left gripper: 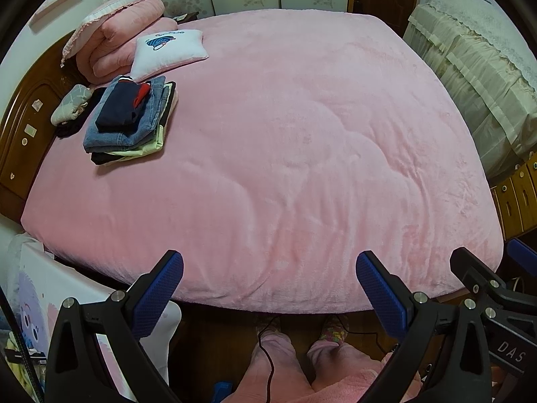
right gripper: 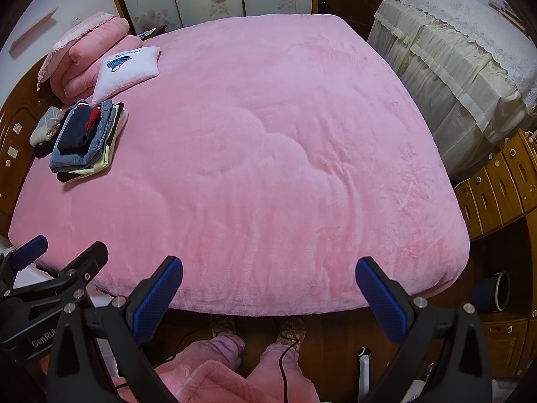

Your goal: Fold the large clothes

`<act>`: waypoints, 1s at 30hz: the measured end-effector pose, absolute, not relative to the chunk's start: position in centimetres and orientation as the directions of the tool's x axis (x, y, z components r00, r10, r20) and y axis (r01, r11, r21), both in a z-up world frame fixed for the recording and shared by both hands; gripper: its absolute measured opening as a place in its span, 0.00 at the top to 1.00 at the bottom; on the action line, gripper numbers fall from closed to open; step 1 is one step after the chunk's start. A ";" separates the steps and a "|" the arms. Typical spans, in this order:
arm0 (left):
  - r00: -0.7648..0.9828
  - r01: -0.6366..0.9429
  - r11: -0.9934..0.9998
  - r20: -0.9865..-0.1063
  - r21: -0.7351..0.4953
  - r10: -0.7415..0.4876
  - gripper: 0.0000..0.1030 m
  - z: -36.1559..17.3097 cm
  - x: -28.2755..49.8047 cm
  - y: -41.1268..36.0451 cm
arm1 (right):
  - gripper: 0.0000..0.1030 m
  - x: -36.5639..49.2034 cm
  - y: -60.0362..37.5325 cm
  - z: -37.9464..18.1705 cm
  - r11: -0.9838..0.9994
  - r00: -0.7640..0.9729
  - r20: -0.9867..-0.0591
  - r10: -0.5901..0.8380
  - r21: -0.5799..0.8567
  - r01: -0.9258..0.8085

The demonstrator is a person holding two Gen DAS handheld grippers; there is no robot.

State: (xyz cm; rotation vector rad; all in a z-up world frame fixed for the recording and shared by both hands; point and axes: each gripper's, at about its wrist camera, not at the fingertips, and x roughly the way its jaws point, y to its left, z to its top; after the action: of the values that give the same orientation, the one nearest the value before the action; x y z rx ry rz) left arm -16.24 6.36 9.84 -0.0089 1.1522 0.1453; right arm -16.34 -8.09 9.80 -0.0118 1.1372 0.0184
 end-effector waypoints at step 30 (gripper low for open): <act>0.400 -0.137 0.989 -0.910 0.058 0.109 0.01 10.0 -16.0 4.9 | 0.00 -16.1 -8.6 9.9 1.000 0.419 -0.908 0.010 0.001 -0.021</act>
State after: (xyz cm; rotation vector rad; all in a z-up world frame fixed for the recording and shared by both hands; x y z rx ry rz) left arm -15.96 4.89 9.99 -0.0273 1.1488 0.1550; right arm -16.13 -8.59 9.89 -0.0111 1.1380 0.0194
